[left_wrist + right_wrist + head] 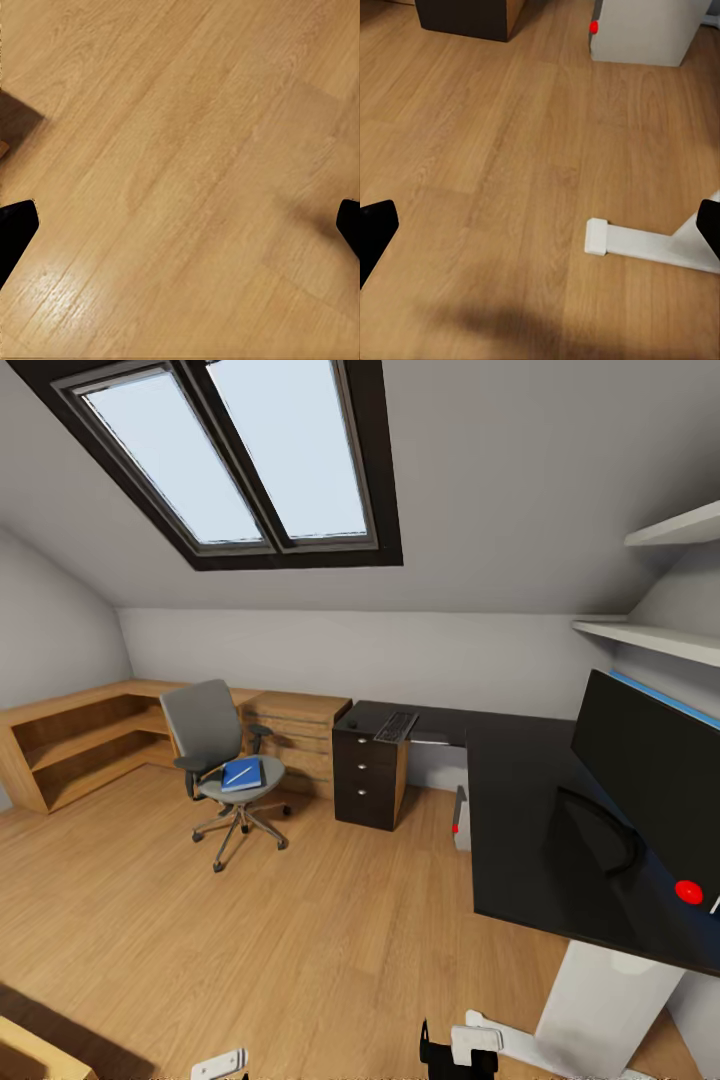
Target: In the bedroom, organize the workspace by keeping the computer under the desk, ensuring the monitor is on the desk, placing the keyboard on the desk next to the monitor, placing the mouse on the desk next to the keyboard, moving the folder from the swivel chair onto the desk next to the mouse, stacking the notebook on top of the folder with the pen on top of the notebook, and positioning the swivel chair next to the desk.
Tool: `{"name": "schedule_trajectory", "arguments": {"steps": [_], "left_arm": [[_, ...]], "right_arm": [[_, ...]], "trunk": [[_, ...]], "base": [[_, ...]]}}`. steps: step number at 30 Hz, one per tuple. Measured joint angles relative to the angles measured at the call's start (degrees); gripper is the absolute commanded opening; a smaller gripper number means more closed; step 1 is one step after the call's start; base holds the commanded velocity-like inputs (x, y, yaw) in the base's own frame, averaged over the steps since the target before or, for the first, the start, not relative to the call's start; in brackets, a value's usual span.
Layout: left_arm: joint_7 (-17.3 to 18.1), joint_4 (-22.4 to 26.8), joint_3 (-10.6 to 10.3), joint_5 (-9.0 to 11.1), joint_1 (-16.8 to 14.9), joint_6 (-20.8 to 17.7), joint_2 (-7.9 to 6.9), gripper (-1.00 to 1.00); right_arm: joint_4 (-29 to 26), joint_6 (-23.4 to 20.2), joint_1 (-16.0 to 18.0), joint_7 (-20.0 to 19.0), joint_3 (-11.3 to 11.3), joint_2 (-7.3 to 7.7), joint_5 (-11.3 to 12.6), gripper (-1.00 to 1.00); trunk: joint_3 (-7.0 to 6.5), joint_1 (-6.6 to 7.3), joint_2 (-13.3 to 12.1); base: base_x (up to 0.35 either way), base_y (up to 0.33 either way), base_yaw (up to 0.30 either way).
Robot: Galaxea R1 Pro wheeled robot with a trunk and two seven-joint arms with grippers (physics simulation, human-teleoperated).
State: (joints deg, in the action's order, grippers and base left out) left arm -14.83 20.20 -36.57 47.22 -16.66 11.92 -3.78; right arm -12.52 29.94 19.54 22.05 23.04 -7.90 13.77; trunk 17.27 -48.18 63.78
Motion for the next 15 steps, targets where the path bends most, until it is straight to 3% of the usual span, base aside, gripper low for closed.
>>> {"name": "schedule_trajectory", "arguments": {"steps": [3, 7, 12, 15], "left_arm": [[-0.2, -1.2, 0.1, 0.3, 0.0, -0.2, 0.18, 1.00], [-0.3, -1.9, 0.4, 0.4, 0.0, -0.3, 1.68, 1.00], [-0.2, -2.1, 3.8, 0.4, 0.0, -0.1, 2.34, 1.00], [0.1, -2.1, 4.6, 0.3, 0.0, 0.9, 2.18, 1.00]], "right_arm": [[0.0, 0.0, 0.0, 0.0, -0.1, 0.10, 0.0, 1.00], [0.0, 0.0, 0.0, 0.0, -0.1, 0.15, 0.0, 1.00], [0.0, 0.1, 0.0, 0.0, -0.1, 0.24, 0.0, 1.00], [0.2, 1.1, 0.0, 0.0, -0.1, 0.24, 0.0, 1.00]], "trunk": [[0.27, 0.00, 0.0], [0.63, 0.00, 0.0], [1.08, 0.00, 0.0], [1.35, 0.00, 0.0]], "base": [[0.000, 0.000, 0.000], [0.000, 0.000, 0.000], [0.000, 0.000, 0.000], [0.000, 0.000, 0.000]]}}
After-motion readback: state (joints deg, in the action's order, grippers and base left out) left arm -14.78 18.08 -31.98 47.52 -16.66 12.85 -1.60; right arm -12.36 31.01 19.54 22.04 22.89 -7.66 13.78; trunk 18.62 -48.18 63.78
